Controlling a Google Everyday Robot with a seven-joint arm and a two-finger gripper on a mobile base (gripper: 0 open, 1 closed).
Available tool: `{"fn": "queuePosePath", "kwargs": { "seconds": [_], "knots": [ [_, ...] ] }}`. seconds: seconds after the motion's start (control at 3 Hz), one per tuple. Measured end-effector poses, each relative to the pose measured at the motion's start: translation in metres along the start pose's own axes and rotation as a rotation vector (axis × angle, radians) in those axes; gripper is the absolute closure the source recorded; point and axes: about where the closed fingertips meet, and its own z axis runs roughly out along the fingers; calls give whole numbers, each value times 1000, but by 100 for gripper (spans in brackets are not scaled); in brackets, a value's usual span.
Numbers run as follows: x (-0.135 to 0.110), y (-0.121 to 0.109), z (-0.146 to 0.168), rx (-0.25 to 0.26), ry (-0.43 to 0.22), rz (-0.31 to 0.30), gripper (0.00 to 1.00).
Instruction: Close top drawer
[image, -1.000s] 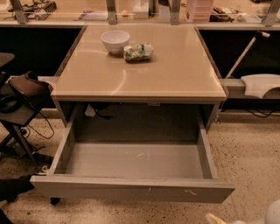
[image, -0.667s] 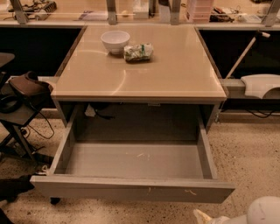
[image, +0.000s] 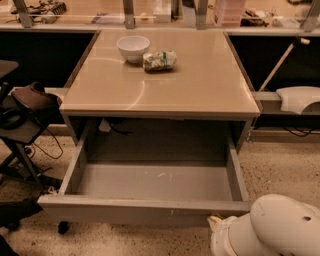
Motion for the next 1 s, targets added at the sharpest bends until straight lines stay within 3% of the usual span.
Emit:
{"fn": "queuePosePath", "kwargs": {
  "seconds": [0.67,1.0],
  "knots": [
    [7,-42,8,18,31,72,0],
    [-4,-72,15,43,73,80,0]
  ]
}}
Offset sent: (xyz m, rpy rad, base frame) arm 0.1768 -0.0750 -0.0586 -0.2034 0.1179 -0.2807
